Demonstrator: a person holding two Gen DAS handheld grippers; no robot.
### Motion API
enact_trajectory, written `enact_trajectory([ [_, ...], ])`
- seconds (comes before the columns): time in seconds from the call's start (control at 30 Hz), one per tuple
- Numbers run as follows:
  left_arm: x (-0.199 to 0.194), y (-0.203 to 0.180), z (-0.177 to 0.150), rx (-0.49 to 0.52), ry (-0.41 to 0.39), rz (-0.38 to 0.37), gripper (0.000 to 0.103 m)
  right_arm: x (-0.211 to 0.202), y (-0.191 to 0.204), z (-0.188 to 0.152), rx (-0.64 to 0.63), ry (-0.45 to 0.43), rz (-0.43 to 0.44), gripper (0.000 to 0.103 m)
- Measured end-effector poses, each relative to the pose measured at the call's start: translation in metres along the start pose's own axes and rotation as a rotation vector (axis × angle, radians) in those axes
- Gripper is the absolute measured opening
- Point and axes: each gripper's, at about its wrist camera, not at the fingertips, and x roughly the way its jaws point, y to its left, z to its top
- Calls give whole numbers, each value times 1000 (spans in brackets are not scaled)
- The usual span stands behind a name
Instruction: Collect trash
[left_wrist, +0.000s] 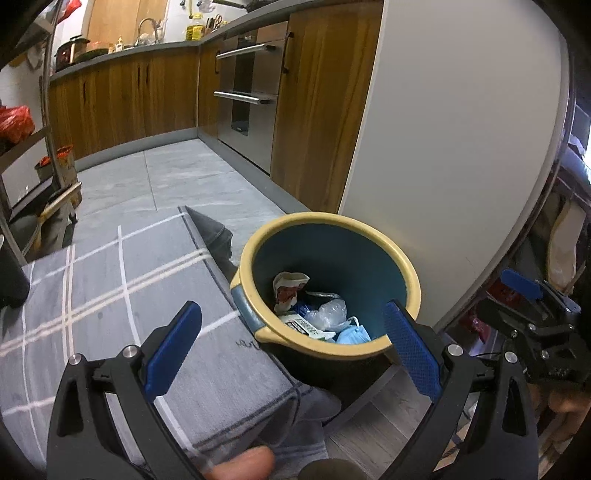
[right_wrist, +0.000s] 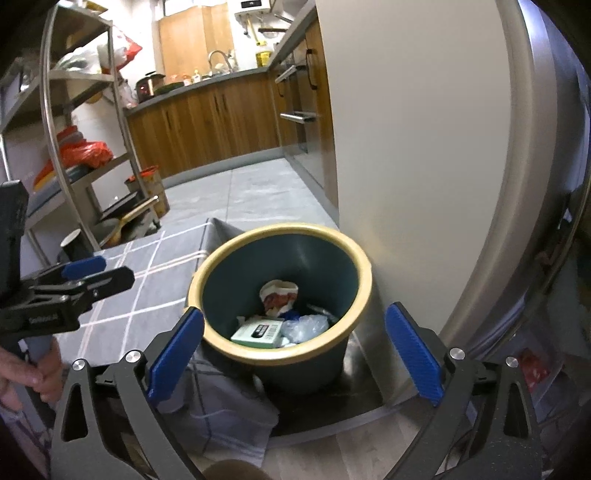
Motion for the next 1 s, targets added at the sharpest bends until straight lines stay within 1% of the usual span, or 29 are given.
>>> enact_trajectory([
  [0.37,5,-2,-7,0,-2,6,97,5,0,2,7,4,16,98],
  [1.0,6,-6,-7,15,-2,7,97,7,5,1,-5,12,29,98],
])
